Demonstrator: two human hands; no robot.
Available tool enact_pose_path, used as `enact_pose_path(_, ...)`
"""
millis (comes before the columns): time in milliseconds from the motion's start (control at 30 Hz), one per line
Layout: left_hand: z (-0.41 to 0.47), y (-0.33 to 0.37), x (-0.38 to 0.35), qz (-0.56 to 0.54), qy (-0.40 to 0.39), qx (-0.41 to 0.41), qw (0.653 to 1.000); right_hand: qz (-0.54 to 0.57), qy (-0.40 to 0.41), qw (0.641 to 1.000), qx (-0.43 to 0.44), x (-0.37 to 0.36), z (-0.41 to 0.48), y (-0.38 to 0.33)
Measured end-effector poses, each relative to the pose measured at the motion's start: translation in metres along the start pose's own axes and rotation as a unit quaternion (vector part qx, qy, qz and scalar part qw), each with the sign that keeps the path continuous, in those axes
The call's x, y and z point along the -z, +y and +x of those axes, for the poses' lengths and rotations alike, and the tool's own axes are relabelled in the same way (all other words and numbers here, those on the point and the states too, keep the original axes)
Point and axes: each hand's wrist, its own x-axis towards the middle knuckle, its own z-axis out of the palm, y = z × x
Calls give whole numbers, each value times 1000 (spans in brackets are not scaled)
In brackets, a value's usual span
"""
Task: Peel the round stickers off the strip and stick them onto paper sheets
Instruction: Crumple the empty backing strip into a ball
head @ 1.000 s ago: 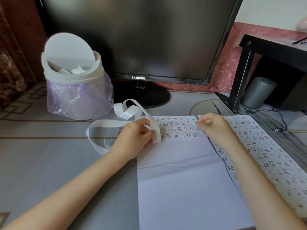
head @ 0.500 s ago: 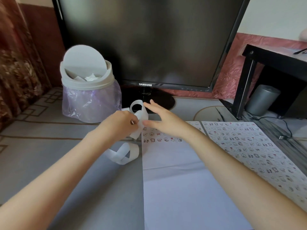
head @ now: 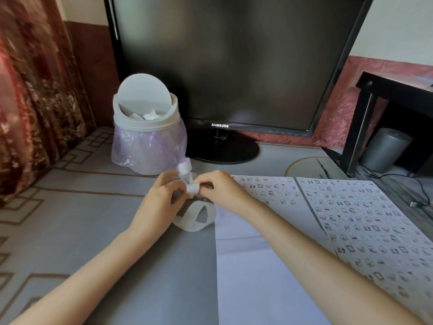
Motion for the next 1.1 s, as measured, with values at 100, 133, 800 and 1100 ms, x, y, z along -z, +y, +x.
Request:
enact_pose_path(100, 0, -2, -4, -55, 41, 6, 998, 39, -14, 999, 16, -6, -8, -2)
enact_pose_path(133, 0, -1, -4, -77, 47, 15, 996, 57, -15, 998, 12, -7, -10, -2)
enact_pose_path(800, -3, 10, -4, -79, 10, 9, 997, 68, -79, 994, 17, 5, -45, -10)
enact_pose_path(1100, -1, 20, 8, -319, 16, 221, 922, 46, 5, 998, 53, -16, -50, -22)
